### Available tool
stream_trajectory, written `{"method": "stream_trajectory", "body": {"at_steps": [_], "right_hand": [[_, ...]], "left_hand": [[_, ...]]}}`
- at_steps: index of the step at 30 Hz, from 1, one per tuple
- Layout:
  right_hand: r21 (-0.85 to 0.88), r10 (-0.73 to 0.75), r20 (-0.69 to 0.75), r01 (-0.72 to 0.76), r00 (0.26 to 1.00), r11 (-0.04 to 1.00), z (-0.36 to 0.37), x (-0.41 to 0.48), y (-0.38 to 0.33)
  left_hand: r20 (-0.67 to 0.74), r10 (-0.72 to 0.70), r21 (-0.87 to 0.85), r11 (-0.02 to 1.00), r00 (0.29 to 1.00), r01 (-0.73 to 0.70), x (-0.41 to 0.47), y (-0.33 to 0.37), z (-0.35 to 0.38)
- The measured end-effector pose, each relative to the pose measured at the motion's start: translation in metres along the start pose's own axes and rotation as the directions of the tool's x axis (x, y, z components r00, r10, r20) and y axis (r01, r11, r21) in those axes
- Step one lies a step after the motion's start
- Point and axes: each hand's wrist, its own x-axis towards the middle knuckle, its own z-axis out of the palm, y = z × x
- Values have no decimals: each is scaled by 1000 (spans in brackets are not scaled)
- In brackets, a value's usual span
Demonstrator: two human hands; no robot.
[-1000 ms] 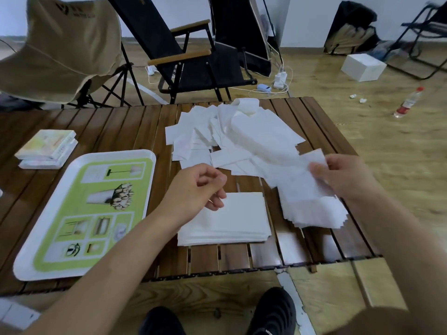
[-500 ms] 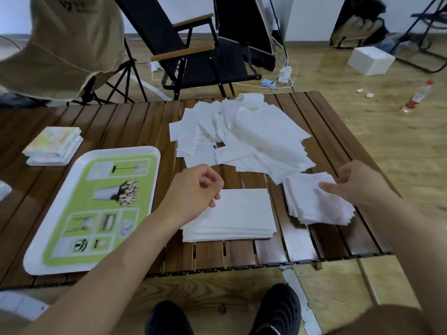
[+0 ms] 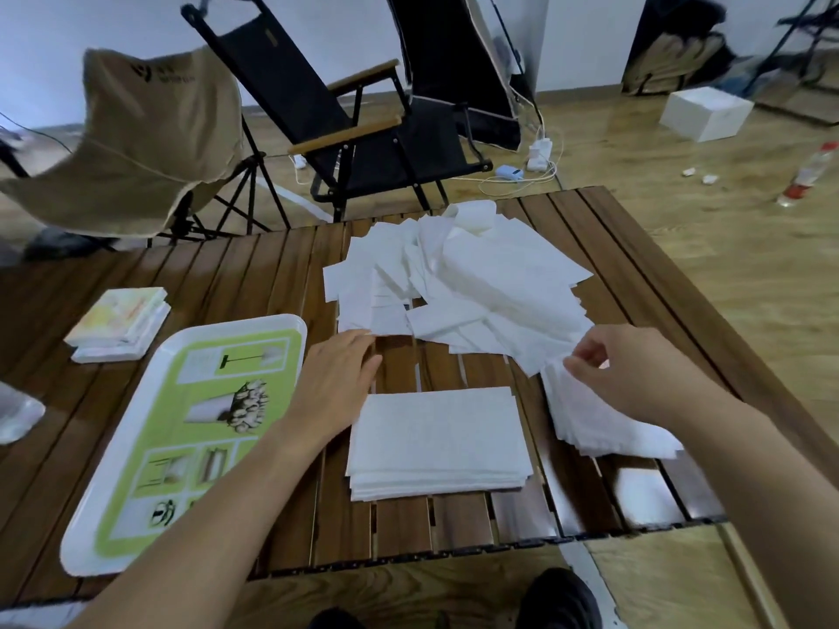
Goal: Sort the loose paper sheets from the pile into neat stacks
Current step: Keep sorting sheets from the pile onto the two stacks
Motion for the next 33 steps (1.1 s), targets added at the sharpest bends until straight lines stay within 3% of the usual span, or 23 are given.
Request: {"method": "stream_trajectory", "body": {"at_steps": [3, 6, 7, 9, 11, 12, 13, 16, 19, 22, 26, 30, 33], "right_hand": [[106, -104, -65, 110, 993, 988, 0, -9, -25], [374, -175, -13, 167, 984, 912, 4, -22, -57], [481, -189, 47, 144, 981, 865, 7, -26, -66], [677, -215, 240, -5, 947, 736, 10, -34, -81], [807, -288, 398, -184, 871, 561, 13, -39, -88], [846, -324, 432, -254, 842, 468, 13, -39, -90], [873, -358, 443, -306, 822, 380, 13, -40, -92], [906, -410, 424, -374, 807, 199, 12, -37, -95], [939, -317, 335, -286, 887, 193, 16, -30, -89], [935, -229, 243, -164, 943, 315, 19, -28, -81], [918, -342, 341, -231, 876, 323, 4, -29, -75], [798, -356, 457, -199, 815, 569, 0, -32, -68], [711, -286, 385, -84, 878, 699, -3, -37, -57]], "left_hand": [[-260, -120, -262, 964, 958, 49, 2, 11, -26], [-322, -358, -590, 800, 876, 110, 1, 38, -67], [-259, -438, -736, 666, 861, 117, 0, 48, -81], [-39, -500, -967, 238, 865, 94, -8, 65, -100], [182, -414, -978, -167, 892, 122, -17, 76, -108], [256, -358, -953, -250, 898, 172, -23, 80, -109], [304, -325, -938, -268, 896, 221, -28, 81, -107], [350, -323, -926, -261, 879, 273, -35, 81, -103], [375, -302, -925, -179, 876, 334, -35, 77, -102], [428, -248, -902, -53, 869, 429, -36, 74, -99], [443, -177, -853, 220, 879, 474, -38, 75, -97], [445, -94, -765, 478, 891, 432, -41, 73, -91], [418, -133, -742, 520, 898, 423, -40, 74, -86]]}}
